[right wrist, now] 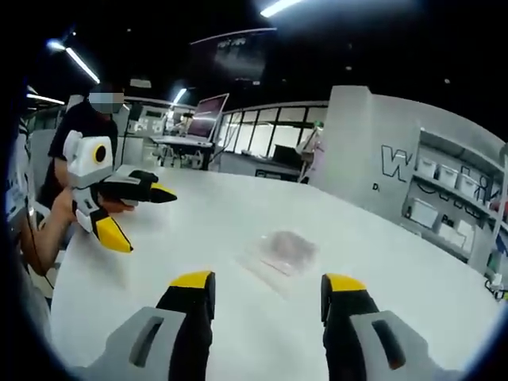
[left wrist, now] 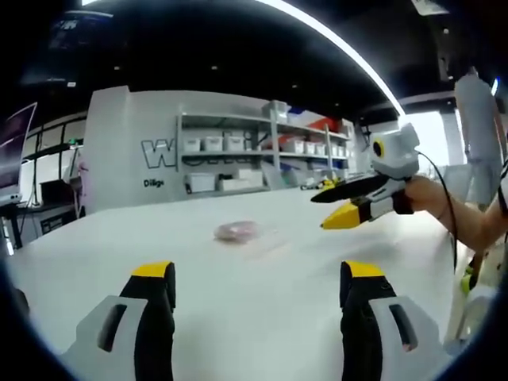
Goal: Open the resealable bag by pulling the two sides of the seal apart until the entire bag opening is separated and visibly accessible.
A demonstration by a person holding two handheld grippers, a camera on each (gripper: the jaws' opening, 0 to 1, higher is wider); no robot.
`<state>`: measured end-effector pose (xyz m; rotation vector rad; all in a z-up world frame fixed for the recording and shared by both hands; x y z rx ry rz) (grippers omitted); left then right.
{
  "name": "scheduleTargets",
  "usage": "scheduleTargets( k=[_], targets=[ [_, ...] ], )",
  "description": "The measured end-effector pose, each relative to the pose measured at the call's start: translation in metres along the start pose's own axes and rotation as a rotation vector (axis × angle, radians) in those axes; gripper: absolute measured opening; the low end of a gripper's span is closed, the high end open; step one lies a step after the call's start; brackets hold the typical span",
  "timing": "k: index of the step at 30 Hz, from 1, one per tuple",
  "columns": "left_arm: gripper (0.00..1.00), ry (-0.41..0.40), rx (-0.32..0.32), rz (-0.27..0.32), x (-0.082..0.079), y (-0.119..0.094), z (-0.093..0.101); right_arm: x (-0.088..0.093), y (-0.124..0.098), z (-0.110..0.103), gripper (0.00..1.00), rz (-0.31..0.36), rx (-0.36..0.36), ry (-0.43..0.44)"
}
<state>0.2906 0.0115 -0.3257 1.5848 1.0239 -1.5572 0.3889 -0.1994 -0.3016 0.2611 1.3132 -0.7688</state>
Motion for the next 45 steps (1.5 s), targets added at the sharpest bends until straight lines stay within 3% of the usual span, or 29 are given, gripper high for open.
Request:
scheduleTargets(
  k=[45],
  targets=[
    [0.84, 0.007, 0.002, 0.0, -0.001, 0.0, 0.001, -0.005, 0.015, 0.002, 0.45, -0.048, -0.024, -0.086]
  ],
)
Point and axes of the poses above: the point that each gripper's makers call its tool centre point, and the gripper's own axes: y roughly forward along the fingers, z roughly to its right, x roughly out of its underside, the point moved 7 cm from there along -y, roughly backward along the fingers, and after that the axes turned 4 degrees about x, right-handed, at the moved point
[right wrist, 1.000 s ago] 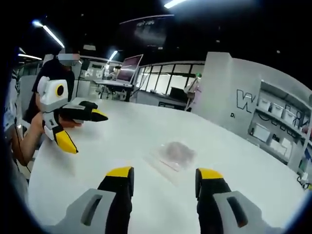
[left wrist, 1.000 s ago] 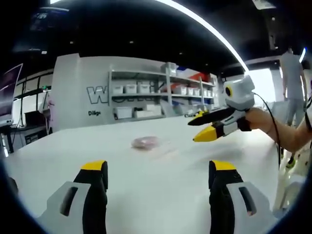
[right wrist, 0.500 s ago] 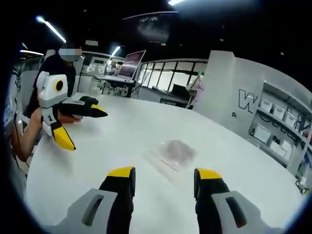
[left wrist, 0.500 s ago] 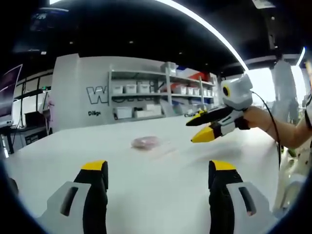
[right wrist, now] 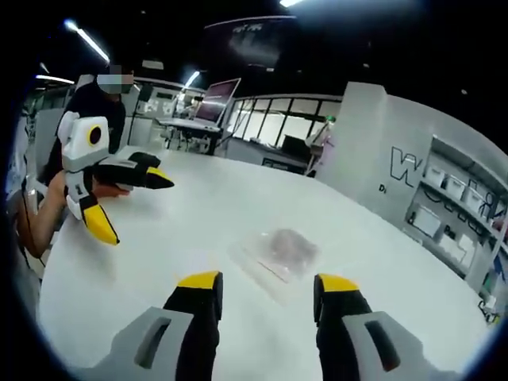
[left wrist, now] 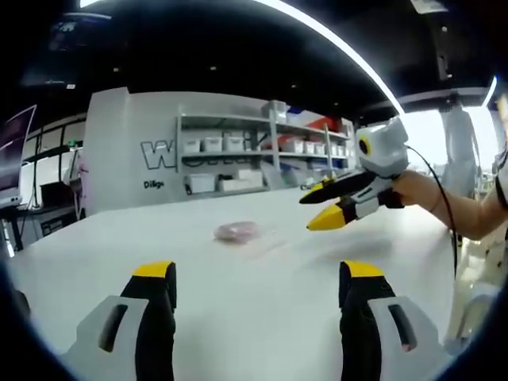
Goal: Open the resealable bag by pulling the two sides of the seal apart until the entire bag opening is separated and visibly accessible.
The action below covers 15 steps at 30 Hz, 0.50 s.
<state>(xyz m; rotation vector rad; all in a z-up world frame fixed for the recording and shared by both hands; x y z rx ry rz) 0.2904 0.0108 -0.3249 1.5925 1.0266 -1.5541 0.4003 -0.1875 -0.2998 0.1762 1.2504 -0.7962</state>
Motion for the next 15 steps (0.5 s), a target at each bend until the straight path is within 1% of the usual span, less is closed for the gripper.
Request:
scheduleTargets(
  k=[7, 15],
  targets=[
    [0.84, -0.002, 0.003, 0.004, -0.0005, 0.0001, 0.0004, -0.0006, 0.0046, 0.0038, 0.44, -0.02, 0.002, -0.036],
    [0.84, 0.0, 0.003, 0.003, -0.0002, 0.0004, 0.0005, -0.0011, 0.0072, 0.0045, 0.44, -0.022, -0.006, -0.039]
  ],
)
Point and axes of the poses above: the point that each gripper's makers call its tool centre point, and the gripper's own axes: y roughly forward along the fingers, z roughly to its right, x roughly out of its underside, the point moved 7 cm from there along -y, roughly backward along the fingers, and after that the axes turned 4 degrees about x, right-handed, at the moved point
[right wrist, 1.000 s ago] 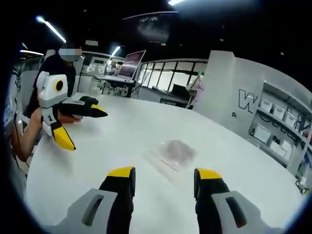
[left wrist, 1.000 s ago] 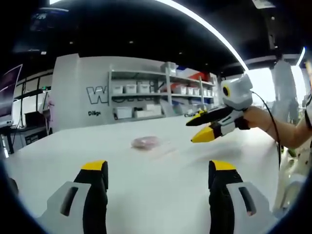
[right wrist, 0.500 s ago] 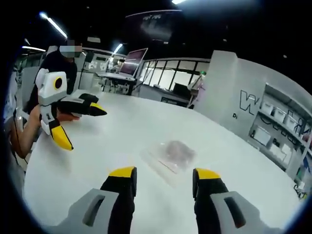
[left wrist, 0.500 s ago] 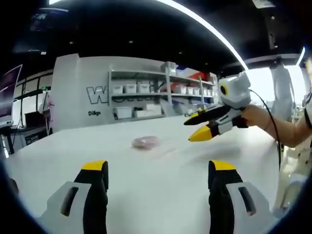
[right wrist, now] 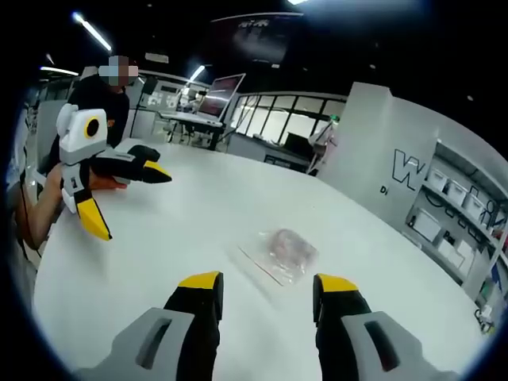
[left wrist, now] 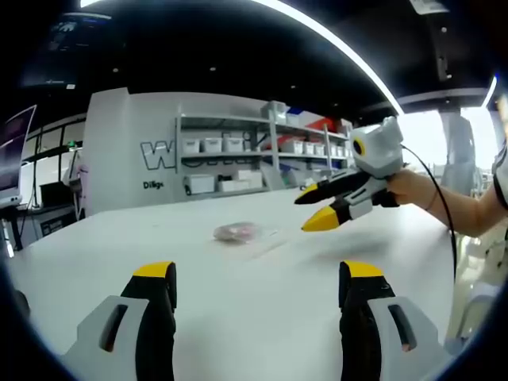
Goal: Open the resealable bag by pulling the two sides of the seal apart until the entire bag opening is separated and visibly accessible.
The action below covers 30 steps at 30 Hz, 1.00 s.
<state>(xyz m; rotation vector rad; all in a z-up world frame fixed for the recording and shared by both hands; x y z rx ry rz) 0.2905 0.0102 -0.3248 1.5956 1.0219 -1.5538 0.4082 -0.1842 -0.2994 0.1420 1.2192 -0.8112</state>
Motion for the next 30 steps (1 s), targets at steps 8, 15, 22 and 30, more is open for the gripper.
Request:
scheduleTargets(
  k=[8, 15, 22, 30],
  targets=[
    [0.83, 0.0, 0.0, 0.0, 0.0, 0.0, 0.0, 0.001, 0.003, 0.003, 0.39, -0.026, -0.001, -0.035],
    [0.83, 0.0, 0.004, -0.003, 0.001, 0.0, 0.0, 0.001, 0.005, 0.002, 0.38, -0.024, -0.007, -0.03],
    [0.83, 0.002, 0.002, -0.007, 0.001, 0.0, 0.0, 0.001, 0.006, 0.002, 0.38, -0.032, -0.008, -0.044],
    [0.83, -0.001, 0.002, -0.004, 0.001, 0.0, 0.0, -0.002, 0.01, 0.003, 0.37, -0.043, -0.022, -0.071]
  ],
)
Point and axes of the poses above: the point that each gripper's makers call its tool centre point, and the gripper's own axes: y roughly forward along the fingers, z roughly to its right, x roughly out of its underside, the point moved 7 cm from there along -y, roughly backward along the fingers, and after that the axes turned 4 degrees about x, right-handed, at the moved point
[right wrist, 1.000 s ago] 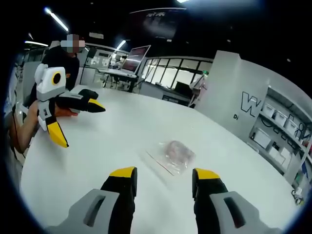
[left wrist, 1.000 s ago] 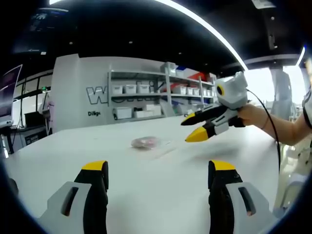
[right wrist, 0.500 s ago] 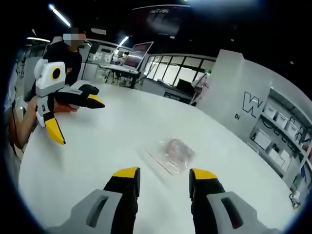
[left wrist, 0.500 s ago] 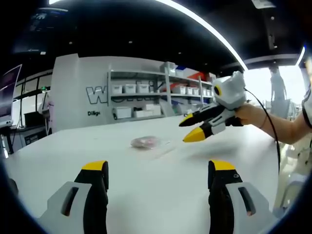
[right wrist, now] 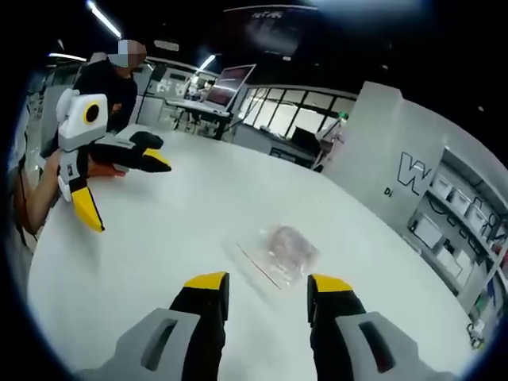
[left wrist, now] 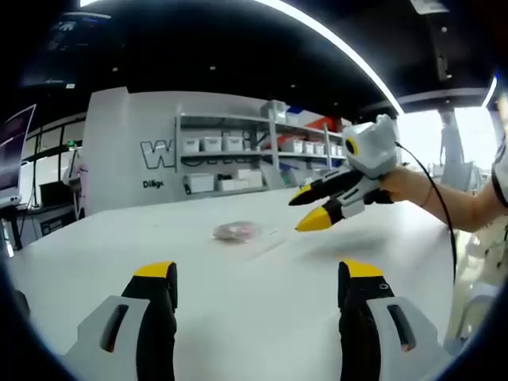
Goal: Open the resealable bag by pulling the two sides of the seal apart until the entire bag opening is separated and visibly accessible.
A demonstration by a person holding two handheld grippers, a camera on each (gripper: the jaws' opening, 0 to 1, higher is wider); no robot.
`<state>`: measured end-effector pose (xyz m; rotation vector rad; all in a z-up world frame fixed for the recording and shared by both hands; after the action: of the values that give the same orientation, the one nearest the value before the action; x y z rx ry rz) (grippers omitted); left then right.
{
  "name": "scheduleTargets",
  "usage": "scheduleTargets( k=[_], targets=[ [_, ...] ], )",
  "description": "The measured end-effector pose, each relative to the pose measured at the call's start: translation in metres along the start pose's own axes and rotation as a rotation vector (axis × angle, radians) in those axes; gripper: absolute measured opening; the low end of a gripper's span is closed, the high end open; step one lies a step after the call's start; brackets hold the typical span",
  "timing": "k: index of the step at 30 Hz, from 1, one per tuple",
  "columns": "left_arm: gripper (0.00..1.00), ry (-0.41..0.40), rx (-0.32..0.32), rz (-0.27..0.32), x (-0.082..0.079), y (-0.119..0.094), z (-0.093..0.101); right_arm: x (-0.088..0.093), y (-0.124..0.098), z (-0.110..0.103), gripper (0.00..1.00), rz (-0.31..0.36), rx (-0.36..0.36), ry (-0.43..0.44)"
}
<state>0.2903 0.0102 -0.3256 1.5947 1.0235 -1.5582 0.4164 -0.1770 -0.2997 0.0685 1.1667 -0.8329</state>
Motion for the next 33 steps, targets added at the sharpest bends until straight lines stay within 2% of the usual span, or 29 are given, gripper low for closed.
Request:
scheduleTargets(
  k=[14, 33],
  targets=[
    [0.82, -0.001, 0.001, -0.002, 0.0, -0.0001, -0.0001, -0.0025, 0.0055, 0.0004, 0.32, -0.008, -0.011, -0.03],
    [0.82, -0.001, 0.001, 0.002, -0.0006, -0.0005, -0.0004, -0.0025, 0.0092, -0.0002, 0.31, -0.024, -0.015, -0.045]
  ],
)
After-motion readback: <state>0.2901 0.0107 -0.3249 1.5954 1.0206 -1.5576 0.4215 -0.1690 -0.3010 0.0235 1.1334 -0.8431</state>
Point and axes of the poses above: the point that each gripper's makers call its tool centre point, and the gripper's own axes: y roughly forward along the fingers, z roughly to its right, x roughly out of its underside, the point moved 7 cm from there along -y, roughly backward along the fingers, and after that the axes turned 4 degrees about x, right-handed, at the moved point
